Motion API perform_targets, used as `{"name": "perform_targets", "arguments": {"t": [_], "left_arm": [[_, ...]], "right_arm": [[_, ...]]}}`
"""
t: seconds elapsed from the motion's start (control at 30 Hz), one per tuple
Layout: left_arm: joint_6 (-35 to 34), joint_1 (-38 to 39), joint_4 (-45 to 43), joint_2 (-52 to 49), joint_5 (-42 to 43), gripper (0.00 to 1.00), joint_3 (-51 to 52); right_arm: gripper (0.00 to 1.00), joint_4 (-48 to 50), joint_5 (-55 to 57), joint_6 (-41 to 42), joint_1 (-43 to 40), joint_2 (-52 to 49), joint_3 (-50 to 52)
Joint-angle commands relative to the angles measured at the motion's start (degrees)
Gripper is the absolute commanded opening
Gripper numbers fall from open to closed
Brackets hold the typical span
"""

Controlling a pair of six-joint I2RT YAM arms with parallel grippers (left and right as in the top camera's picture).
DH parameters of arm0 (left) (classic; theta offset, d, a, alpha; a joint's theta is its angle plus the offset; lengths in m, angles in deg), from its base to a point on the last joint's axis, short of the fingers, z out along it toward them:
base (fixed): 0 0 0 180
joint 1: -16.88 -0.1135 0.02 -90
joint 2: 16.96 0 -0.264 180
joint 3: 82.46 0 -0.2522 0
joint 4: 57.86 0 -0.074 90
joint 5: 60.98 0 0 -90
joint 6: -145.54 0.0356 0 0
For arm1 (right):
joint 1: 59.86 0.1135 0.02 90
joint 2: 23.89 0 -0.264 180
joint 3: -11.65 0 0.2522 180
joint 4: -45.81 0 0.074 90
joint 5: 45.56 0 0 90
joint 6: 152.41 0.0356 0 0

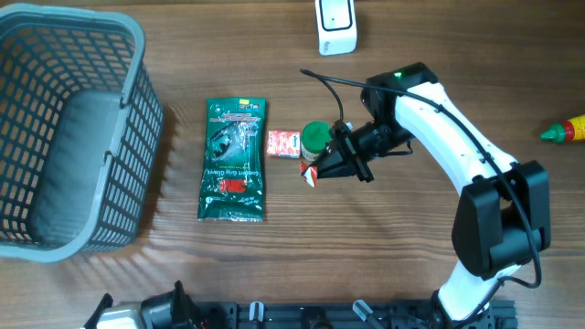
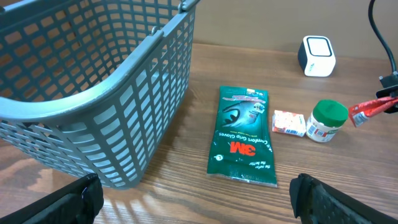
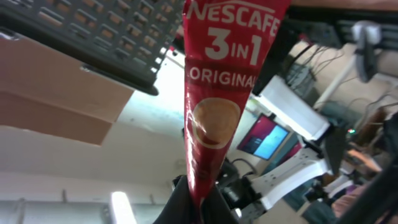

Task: Scan the item barcode
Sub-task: 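Lift the Nescafe stick and raise it toward the white scanner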

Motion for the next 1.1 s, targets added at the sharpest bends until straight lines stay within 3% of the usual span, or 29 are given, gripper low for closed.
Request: {"name": "perform_targets", "arguments": {"t": [0.0,0.07,0.2,0.23,0.37,0.53,0.63,0.93,1.07], "left_arm": [[-0.13,-0.2,-0.07,0.37,0.7,1.0,0.07],[-0.13,-0.2,-0.07,0.37,0.7,1.0,0.07],[-0.13,-0.2,-0.07,0.37,0.7,1.0,0.07],[-0.13,-0.2,-0.07,0.37,0.7,1.0,0.07],[-0.13,-0.2,-0.07,0.37,0.72,1.0,0.07],[-0.13,-0.2,-0.07,0.37,0.7,1.0,0.07],[-0.13,-0.22,-0.07,0.37,0.7,1.0,0.07],[-0.13,-0.2,-0.07,0.37,0.7,1.0,0.07],[-0.13,-0.2,-0.07,0.37,0.7,1.0,0.07]], "right_arm": [[0.04,1.4,-2.01,2.75,-0.24,0.39,0.44],[0.04,7.1,2.67,3.08,-0.26,0.39,0.44],[0.04,23.12,-0.26,-15.76,-0.24,0.48,0.37],[0.04,26.91,-1.64,-24.0,-0.26,0.66,0.37],[0.05,29.94,2.84,-41.05,-0.24,2.67,0.37],[0.05,41.24,35.04,-37.11,1.51,12.74,0.37],[0.05,51.17,47.34,-37.24,4.9,18.99,0.37],[0.05,79.45,54.14,-44.17,7.98,20.2,0.48],[0.05,89.42,55.23,-51.91,9.84,19.93,0.59]]}}
